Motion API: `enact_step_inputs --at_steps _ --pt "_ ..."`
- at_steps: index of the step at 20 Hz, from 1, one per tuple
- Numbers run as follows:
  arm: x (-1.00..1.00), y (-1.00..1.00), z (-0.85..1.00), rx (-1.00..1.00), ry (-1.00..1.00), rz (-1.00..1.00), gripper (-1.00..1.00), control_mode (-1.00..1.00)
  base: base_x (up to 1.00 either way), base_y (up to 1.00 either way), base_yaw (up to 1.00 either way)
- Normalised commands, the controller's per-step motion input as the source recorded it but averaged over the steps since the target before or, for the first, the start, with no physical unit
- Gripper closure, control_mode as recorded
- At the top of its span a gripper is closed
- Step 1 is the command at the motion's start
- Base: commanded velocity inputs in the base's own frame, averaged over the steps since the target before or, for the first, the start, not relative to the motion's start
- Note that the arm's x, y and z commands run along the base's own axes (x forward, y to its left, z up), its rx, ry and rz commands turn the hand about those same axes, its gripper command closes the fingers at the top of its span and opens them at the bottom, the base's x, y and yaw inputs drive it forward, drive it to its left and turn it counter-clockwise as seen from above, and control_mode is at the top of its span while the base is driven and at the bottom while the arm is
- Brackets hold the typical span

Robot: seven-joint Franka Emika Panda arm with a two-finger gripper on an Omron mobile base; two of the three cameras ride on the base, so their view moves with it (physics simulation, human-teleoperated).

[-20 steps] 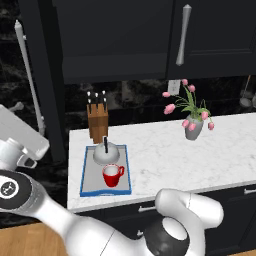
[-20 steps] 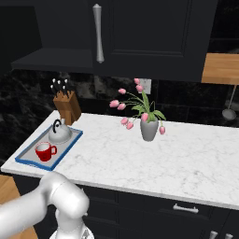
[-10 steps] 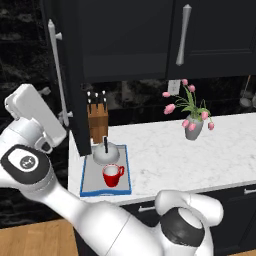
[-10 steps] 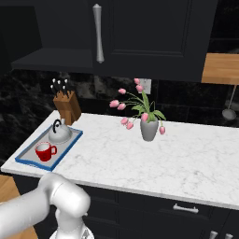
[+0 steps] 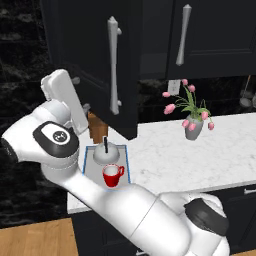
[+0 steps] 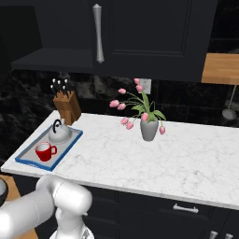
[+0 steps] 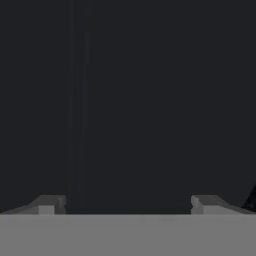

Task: Pick the kettle from the counter and place it on the tray. Then pick the mug from the cabinet and place it on the tray. Then close the cabinet doors.

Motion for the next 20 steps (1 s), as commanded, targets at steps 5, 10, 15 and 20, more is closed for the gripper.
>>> enact_step_inputs --at_steps 5,10,15,20 --pt "0.31 -0.81 0.17 0.06 0.08 0.01 -1.00 -1.00 0.00 0.00 0.00" --pt "0.34 -0.81 0.16 0.07 0.05 0.04 -1.00 -1.00 0.00 0.00 0.00" --pt "0.40 -0.80 0.15 0.07 0.05 0.07 -1.00 -1.00 0.00 0.00 0.00" --pt "0.51 -0.74 0.07 0.09 0.06 0.12 -1.00 -1.00 0.00 0.00 0.00"
